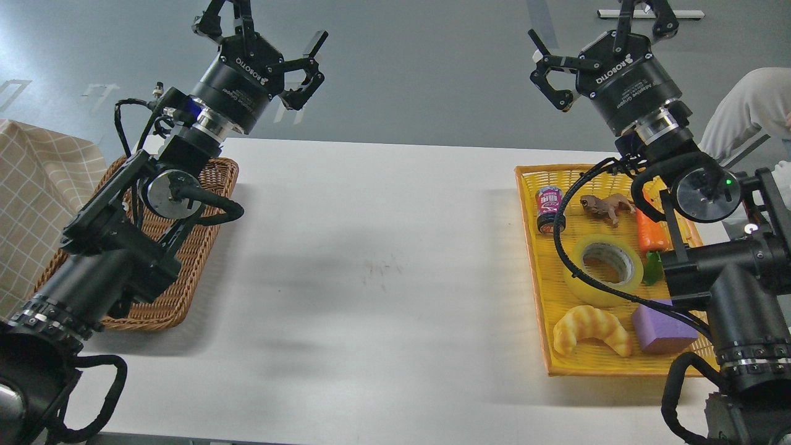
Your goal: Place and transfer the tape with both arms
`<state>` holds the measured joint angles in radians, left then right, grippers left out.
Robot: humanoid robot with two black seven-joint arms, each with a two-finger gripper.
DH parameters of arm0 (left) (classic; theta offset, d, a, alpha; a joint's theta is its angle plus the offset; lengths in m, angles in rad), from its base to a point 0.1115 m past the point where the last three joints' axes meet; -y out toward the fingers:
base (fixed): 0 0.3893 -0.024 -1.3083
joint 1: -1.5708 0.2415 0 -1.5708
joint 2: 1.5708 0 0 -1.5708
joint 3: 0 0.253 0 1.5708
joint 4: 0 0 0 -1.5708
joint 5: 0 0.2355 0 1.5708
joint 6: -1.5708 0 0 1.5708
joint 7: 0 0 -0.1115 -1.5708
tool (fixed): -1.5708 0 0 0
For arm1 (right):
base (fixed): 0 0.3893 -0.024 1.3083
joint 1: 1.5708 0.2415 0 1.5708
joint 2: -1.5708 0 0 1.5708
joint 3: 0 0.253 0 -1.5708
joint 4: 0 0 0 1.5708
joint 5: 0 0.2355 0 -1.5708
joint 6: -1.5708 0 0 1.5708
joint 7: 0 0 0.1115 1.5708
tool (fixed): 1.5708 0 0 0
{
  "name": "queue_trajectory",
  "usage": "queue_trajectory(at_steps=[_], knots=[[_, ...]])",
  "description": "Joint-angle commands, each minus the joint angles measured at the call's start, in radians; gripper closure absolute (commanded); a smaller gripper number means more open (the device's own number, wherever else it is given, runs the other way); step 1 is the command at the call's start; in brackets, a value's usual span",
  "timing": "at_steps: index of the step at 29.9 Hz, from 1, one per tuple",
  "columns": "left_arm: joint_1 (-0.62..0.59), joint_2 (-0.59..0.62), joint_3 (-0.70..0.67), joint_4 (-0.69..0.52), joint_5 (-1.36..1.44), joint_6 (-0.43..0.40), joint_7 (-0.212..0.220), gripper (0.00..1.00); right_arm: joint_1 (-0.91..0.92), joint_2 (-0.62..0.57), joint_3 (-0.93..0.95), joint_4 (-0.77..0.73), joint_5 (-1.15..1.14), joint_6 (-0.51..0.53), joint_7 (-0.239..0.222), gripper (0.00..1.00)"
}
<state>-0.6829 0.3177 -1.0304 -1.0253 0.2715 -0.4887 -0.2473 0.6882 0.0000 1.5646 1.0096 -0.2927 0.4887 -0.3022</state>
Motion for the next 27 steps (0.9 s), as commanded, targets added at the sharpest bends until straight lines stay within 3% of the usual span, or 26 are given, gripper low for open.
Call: queue_trajectory(at_steps=[1, 27], knots=[[0.000, 0.000, 0.001, 0.001, 0.000, 0.000, -0.001, 0.02, 0.001, 0.000, 0.000, 0.001, 0.001, 0.000, 0.000, 0.00], [-0.006, -0.019, 0.001, -0.001, 0.000, 0.000, 0.000, 0.02, -0.003, 0.000, 0.000, 0.001, 0.001, 0.000, -0.008, 0.00]])
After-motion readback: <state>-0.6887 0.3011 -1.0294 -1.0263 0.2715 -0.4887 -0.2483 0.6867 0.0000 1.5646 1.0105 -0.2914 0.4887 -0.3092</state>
